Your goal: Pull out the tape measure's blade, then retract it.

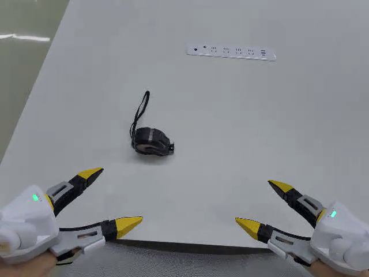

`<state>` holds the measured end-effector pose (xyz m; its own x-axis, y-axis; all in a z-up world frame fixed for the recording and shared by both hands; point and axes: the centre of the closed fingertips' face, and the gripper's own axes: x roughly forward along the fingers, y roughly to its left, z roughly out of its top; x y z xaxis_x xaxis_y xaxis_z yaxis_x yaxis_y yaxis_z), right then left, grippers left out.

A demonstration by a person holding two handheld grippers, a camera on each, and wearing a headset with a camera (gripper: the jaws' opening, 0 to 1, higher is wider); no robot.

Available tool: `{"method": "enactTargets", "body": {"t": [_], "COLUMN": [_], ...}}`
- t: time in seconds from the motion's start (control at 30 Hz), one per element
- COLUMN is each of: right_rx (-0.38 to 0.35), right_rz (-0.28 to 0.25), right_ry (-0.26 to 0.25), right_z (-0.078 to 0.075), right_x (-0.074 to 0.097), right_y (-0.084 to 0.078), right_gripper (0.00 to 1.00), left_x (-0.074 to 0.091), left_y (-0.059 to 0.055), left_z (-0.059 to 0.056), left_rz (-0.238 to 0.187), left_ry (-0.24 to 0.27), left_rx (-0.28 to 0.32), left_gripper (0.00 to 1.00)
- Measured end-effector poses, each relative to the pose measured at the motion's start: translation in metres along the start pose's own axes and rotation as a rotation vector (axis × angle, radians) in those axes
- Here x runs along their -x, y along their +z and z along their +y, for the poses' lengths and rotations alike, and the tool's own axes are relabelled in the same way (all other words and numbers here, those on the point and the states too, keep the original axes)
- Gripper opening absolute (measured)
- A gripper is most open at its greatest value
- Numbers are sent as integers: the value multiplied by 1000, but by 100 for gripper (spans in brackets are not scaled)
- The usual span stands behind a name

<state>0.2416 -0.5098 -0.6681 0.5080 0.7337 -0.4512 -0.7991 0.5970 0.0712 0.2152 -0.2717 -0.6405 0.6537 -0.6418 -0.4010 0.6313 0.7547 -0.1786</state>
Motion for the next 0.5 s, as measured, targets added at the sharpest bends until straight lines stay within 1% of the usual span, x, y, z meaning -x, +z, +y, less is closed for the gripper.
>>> {"method": "enactTargets", "body": {"t": [0.17,0.33,0.43,0.5], "right_rx": [5,8,16,21], "right_rz": [9,2,3,3], "right_ry": [11,18,31,39], "right_z": [2,2,3,4], "right_x": [0,-4,-8,-10], "right_y": [-1,4,6,7], "right_gripper": [65,63,63,62], "left_x": [-2,-5,-9,-11], "left_y": [1,0,0,1], "left_z": [0,6,9,11], "left_rz": [7,20,37,34], "left_ry": [-24,-37,-49,-59], "left_rx": [-29,-51,-83,-92], "left_gripper": [81,81,82,82]}}
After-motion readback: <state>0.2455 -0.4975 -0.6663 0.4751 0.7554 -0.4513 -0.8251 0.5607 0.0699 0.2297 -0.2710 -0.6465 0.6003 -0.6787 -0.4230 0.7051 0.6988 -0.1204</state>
